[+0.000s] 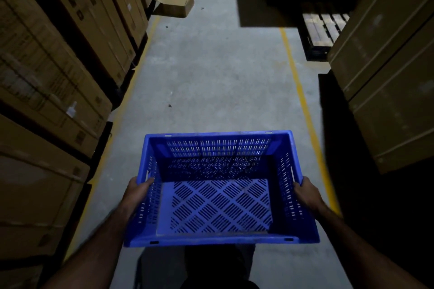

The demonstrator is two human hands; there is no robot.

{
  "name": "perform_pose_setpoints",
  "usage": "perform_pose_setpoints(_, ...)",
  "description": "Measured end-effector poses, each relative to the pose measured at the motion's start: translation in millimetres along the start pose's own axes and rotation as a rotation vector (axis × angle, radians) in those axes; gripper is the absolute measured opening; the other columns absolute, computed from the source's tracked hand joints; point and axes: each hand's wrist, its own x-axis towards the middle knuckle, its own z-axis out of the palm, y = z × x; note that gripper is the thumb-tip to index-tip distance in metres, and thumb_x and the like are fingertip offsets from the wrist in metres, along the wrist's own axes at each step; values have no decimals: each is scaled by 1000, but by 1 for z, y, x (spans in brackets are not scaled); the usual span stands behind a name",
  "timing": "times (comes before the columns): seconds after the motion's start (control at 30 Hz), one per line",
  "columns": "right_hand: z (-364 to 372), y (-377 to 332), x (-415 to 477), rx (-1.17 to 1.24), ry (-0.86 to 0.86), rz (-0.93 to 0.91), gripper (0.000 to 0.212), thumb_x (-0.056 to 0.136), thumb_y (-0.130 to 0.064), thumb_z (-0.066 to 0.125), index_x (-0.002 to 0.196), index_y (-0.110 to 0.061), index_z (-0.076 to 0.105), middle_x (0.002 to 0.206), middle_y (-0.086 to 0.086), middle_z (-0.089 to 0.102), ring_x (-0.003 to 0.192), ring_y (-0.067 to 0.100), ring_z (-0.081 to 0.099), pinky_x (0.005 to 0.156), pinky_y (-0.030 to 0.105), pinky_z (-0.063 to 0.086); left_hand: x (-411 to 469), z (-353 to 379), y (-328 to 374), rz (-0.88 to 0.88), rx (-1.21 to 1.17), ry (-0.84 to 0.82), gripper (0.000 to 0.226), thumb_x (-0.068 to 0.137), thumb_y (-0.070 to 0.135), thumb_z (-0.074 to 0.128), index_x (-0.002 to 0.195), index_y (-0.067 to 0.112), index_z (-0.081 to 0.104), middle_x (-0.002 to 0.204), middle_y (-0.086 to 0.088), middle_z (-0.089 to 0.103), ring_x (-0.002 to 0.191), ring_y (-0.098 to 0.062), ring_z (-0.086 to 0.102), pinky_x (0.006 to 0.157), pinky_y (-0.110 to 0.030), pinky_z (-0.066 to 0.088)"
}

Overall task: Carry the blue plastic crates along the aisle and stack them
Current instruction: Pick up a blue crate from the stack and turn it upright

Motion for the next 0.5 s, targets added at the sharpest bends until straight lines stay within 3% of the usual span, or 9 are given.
perform_pose_setpoints(0.17, 0, -1, 0, -57, -28, 7, 35, 95, -25, 41, 119, -1, 37, 115, 30, 58, 97, 42, 60, 82, 44, 49, -2, 0, 0, 19, -20, 1, 33, 93, 29, 60, 116, 5, 62, 98, -20, 71, 82, -35, 69, 74, -42, 55)
perform_pose_setpoints(0.37, 0, -5, -4, -92, -4, 38, 33, 91, -19, 44, 117, 0, 37, 116, 30, 57, 98, 43, 59, 75, 38, 46, -6, 1, 0, 31, -41, 16, 32, 93, 30, 60, 116, 7, 63, 100, -19, 71, 82, -34, 69, 75, -41, 55)
perform_pose_setpoints(0.5, -1, -6, -10, -97, 10, 33, 33, 88, -17, 47, 115, 0, 40, 116, 28, 57, 98, 41, 59, 78, 41, 48, -6, 2, -2, 38, -45, 29, 34, 92, 31, 60, 116, 8, 63, 100, -18, 72, 83, -35, 70, 81, -47, 56)
